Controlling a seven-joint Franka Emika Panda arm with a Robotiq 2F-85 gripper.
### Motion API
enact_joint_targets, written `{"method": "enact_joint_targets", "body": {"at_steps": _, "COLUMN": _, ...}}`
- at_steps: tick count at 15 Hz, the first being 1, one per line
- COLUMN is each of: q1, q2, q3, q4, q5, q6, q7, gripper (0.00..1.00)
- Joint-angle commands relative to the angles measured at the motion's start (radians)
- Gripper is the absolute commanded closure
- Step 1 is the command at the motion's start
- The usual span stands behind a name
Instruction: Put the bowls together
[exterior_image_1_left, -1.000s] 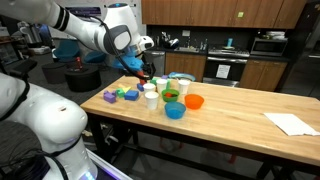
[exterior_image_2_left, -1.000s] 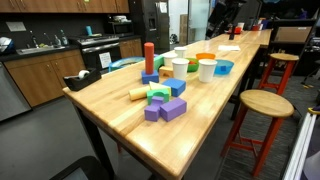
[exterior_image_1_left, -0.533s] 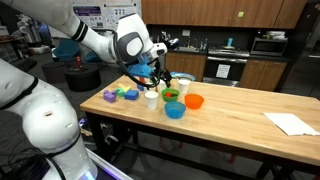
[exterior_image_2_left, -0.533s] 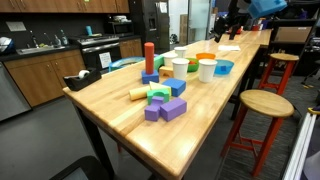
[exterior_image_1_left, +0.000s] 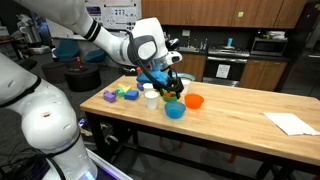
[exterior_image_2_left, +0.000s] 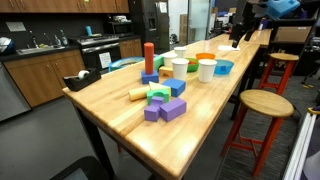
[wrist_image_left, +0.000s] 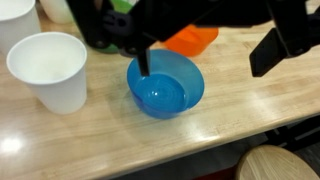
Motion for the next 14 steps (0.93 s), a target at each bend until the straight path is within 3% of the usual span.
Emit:
{"method": "enact_joint_targets", "body": {"at_steps": 1, "q1": 0.049, "q2": 0.07, "q3": -0.036, "q4": 0.021, "q5": -0.035, "q6": -0.019, "q7": -0.1, "gripper": 0.0}}
{"method": "enact_joint_targets", "body": {"at_steps": 2, "q1": 0.045, "q2": 0.079, "q3": -0.021, "q4": 0.004, "q5": -0.039, "q6": 0.02, "q7": -0.056, "gripper": 0.0}}
{"method": "enact_joint_targets", "body": {"at_steps": 8, "q1": 0.064, "q2": 0.067, "q3": -0.014, "q4": 0.003, "q5": -0.034, "q6": -0.026, "q7": -0.066, "gripper": 0.0}}
{"method": "enact_joint_targets", "body": {"at_steps": 11, "q1": 0.04, "q2": 0.068, "q3": 0.025, "q4": 0.019, "q5": -0.117, "q6": -0.039, "q7": -0.03, "gripper": 0.0}}
{"method": "enact_joint_targets", "body": {"at_steps": 14, "q1": 0.01, "q2": 0.082, "q3": 0.012, "q4": 0.07, "q5": -0.206, "q6": -0.069, "q7": -0.034, "gripper": 0.0}}
